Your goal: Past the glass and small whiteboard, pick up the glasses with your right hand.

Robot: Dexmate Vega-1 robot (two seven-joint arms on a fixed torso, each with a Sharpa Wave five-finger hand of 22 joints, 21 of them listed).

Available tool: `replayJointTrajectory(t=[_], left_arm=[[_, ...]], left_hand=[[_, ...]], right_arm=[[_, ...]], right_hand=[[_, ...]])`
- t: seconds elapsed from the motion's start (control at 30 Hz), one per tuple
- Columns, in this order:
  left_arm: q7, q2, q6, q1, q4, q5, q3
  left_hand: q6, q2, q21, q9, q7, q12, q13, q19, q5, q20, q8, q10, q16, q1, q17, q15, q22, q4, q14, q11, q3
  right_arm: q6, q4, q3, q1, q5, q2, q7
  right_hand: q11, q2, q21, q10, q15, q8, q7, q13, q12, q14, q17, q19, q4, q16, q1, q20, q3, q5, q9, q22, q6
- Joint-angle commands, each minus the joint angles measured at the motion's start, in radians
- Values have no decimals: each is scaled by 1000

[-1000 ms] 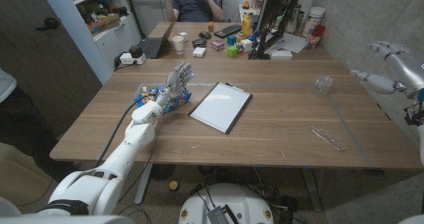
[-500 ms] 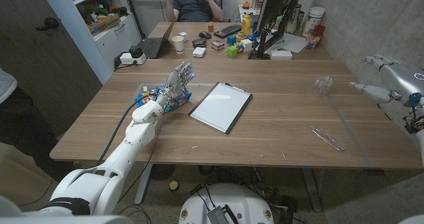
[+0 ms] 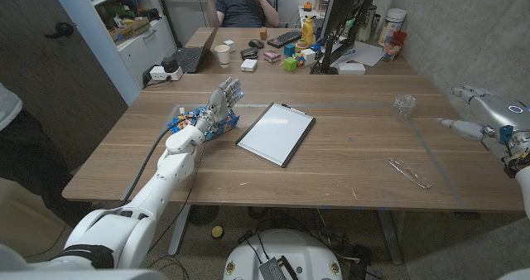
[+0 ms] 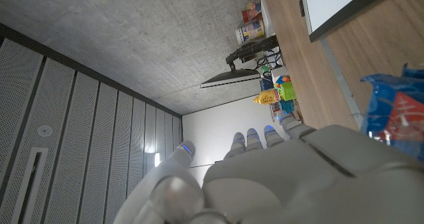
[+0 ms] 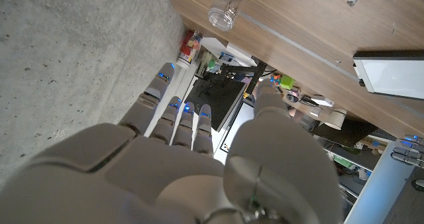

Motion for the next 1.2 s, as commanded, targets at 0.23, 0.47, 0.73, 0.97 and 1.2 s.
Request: replayJointTrajectory(t=[0.23, 0.47, 0.73, 0.97, 1.2], left_arm=[[-14, -9, -9, -19, 33, 6, -5], [-17, -11, -10, -25, 44, 9, -6], [-17, -12, -10, -31, 55, 15, -8], [-24, -16, -13, -41, 80, 17, -11], [-29, -19, -15, -52, 92, 22, -13]], left_hand=[[5, 90, 1, 4, 1, 4, 3, 0, 5, 1, 4, 4, 2, 2, 4, 1, 6, 2, -18, 5, -3], [6, 91, 1, 4, 1, 4, 3, 0, 6, 1, 4, 5, 2, 2, 4, 1, 6, 2, -18, 5, -4], [5, 92, 1, 4, 0, 4, 3, -1, 6, 0, 4, 5, 2, 3, 4, 1, 5, 2, -18, 5, -5], [5, 92, 0, 4, 0, 3, 3, -1, 6, 1, 4, 4, 2, 3, 4, 1, 5, 2, -18, 5, -6], [6, 92, 0, 4, 1, 3, 3, -2, 7, 1, 4, 4, 1, 3, 4, 1, 5, 2, -18, 5, -7]], right_arm=[[-80, 60, -54, -27, -50, -40, 47], [-109, 72, -75, -46, -62, -54, 53], [-127, 75, -93, -67, -51, -68, 63], [-143, 83, -126, -81, -62, -78, 65], [-155, 104, -164, -85, -78, -102, 62]], right_hand=[[-3, -5, 5, 13, -1, 7, -2, 6, 3, 11, 3, 6, 8, 7, 11, -1, -3, 3, 2, 2, 11], [-3, -5, 4, 24, -2, 13, 1, 6, 7, 17, 3, 8, 8, 8, 15, 0, -5, 4, 2, 2, 26], [-3, -5, 5, 39, -6, 19, 2, 6, 12, 27, 3, 11, 9, 12, 19, -1, -7, 6, 2, 2, 43], [-3, -8, 6, 46, -9, 20, 2, 6, 13, 33, 3, 17, 13, 13, 15, -3, -12, 6, 2, 2, 48], [-1, -10, 7, 46, -7, 19, 1, 6, 12, 33, 4, 19, 15, 13, 13, -3, -16, 6, 2, 2, 47]])
